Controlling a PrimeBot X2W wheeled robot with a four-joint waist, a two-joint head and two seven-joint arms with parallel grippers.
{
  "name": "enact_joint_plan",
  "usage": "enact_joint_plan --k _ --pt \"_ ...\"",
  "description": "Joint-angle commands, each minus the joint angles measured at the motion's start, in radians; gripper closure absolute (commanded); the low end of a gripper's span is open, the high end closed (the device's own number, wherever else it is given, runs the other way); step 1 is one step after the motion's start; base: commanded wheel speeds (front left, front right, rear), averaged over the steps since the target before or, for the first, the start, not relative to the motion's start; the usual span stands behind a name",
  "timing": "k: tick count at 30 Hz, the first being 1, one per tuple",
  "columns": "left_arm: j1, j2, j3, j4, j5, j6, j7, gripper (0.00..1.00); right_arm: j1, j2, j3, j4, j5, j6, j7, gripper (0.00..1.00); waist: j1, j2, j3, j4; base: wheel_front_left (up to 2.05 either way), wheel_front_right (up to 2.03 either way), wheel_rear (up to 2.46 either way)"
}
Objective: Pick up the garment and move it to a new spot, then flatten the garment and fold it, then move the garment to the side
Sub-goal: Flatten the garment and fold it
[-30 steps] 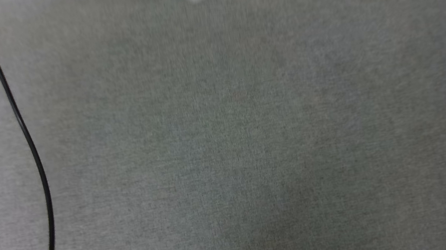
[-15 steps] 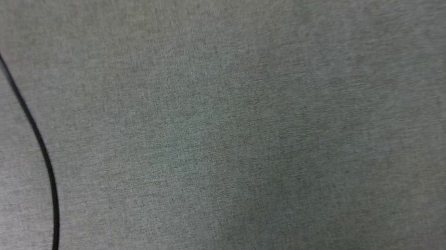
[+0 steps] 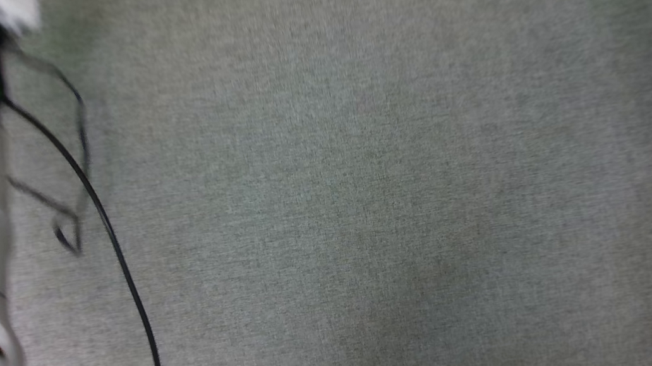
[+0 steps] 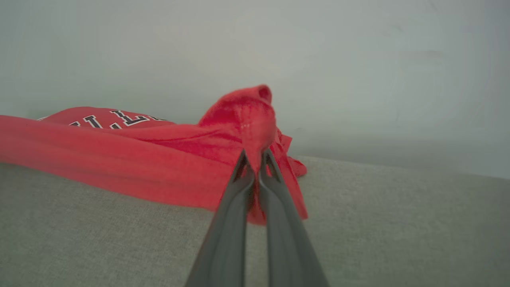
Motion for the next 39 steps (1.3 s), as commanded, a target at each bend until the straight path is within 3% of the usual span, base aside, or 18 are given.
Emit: enact_joint_plan --k 1,15,21,29,39 --pt "0.063 -0.002 -0.008 -0.004 -0.011 -0.001 -0.018 1.00 0.067 -0.022 0.016 -0.007 0.025 -0.003 -0.016 1.00 -0.0001 0.0000 -0.061 0.002 0.00 0.00 0.00" --pt "0.584 0.030 -0.057 -0.157 -0.111 0.000 -0.103 1.00 0.556 -0.104 0.095 -0.092 0.192 -0.003 -0.081 1.00 -0.0001 0.0000 -0.333 0.024 0.00 0.00 0.00" --pt "0.799 0.054 -0.046 -0.233 -0.141 0.033 -0.103 1.00 0.743 -0.123 0.095 -0.150 0.214 -0.004 -0.090 1.00 -0.0001 0.0000 -0.448 0.023 0.00 0.00 0.00" --pt "1.093 0.103 -0.039 -0.467 -0.172 0.148 -0.061 1.00 1.001 -0.114 0.020 -0.252 0.204 -0.007 -0.091 1.00 -0.0001 0.0000 -0.553 0.031 0.00 0.00 0.00" --pt "1.446 0.186 0.003 -0.877 -0.240 0.351 0.039 1.00 1.332 -0.047 -0.188 -0.479 0.092 -0.007 -0.012 1.00 -0.0001 0.0000 -0.610 0.045 0.00 0.00 0.00"
